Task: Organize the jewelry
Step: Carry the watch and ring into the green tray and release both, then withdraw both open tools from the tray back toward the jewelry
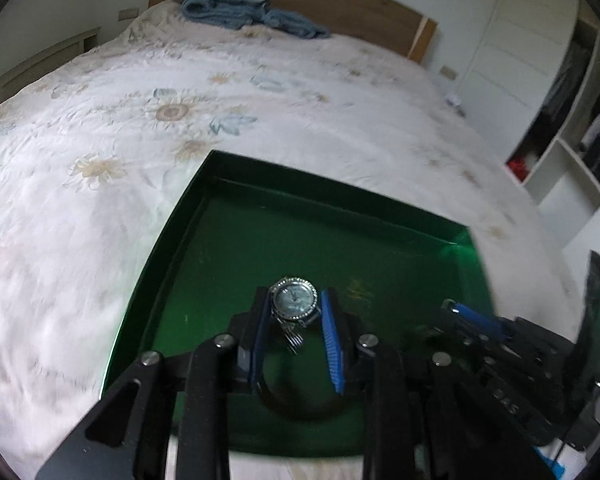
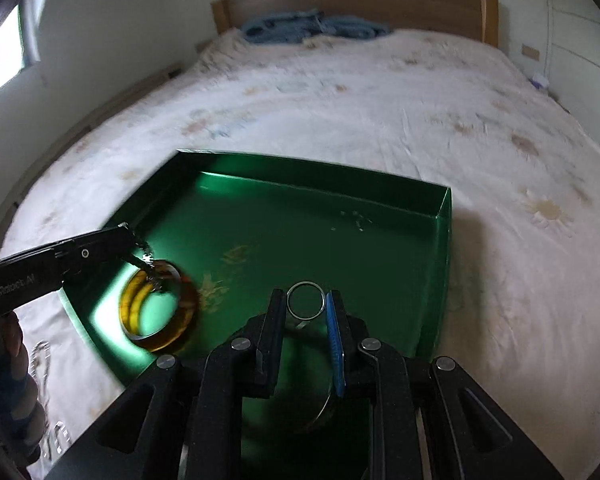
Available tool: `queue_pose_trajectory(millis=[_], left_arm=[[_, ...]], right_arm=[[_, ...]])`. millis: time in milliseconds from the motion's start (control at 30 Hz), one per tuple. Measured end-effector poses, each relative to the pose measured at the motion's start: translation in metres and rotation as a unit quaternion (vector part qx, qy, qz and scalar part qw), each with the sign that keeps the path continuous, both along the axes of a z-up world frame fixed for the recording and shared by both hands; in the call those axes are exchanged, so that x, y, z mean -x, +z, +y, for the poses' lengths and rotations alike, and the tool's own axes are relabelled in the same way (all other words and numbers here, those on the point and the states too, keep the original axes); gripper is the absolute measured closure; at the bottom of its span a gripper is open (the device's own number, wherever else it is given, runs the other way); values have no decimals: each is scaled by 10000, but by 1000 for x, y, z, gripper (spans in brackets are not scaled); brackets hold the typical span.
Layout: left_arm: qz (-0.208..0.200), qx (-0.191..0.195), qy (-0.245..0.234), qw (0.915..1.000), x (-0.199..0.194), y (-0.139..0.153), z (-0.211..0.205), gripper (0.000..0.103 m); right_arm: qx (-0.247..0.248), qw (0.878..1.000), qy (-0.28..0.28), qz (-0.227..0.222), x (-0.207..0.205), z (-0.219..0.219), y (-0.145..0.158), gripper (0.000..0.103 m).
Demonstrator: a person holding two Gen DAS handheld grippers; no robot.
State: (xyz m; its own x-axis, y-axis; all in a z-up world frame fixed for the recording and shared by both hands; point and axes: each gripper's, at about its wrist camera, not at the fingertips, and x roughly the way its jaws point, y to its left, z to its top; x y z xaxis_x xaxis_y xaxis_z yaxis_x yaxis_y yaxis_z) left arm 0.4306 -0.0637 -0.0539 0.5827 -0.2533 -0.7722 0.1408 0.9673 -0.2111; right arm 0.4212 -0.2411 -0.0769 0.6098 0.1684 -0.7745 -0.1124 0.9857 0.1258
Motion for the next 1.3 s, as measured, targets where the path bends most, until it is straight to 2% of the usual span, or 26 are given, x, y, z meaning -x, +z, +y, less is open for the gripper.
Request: queue_pose_trajectory(millis=[167, 233, 300, 333, 367, 433, 567, 833, 1033, 1300], left_arm=[[362, -108, 155, 9992, -22, -30, 3, 79], [315, -172, 169, 9992, -22, -32, 2, 79], [312, -229, 188, 9991, -20, -31, 2, 78], [308, -249, 198, 9990, -22, -31, 3, 78], [280, -308, 197, 9989, -20, -30, 2, 78], [153, -426, 172, 9988, -14, -23, 1, 78], [-201, -573, 91, 9981, 10, 1, 5, 70], [-639, -397, 117, 9971, 72, 48, 27, 64], [-804, -369, 62, 9961, 124, 68, 43, 64], [-1103, -358, 143, 9931, 200, 90, 89, 64]], right_arm=[[314, 9992, -143, 224, -15, 1, -15, 83], [368, 9990, -108, 244, -16, 3, -15, 81], [425, 9987, -22, 262, -16, 5, -15, 72], [437, 9987, -22, 261, -15, 4, -15, 60], [413, 9988, -32, 257, -15, 4, -14, 53], [360, 9991, -107, 171, -11, 0, -9, 52], [246, 9994, -249, -22, 3, -7, 5, 51], [70, 9980, -318, -537, 56, -5, 54, 47], [8, 9964, -165, -829, 107, 8, 85, 47], [-113, 9942, -28, -1067, 183, 10, 111, 47]])
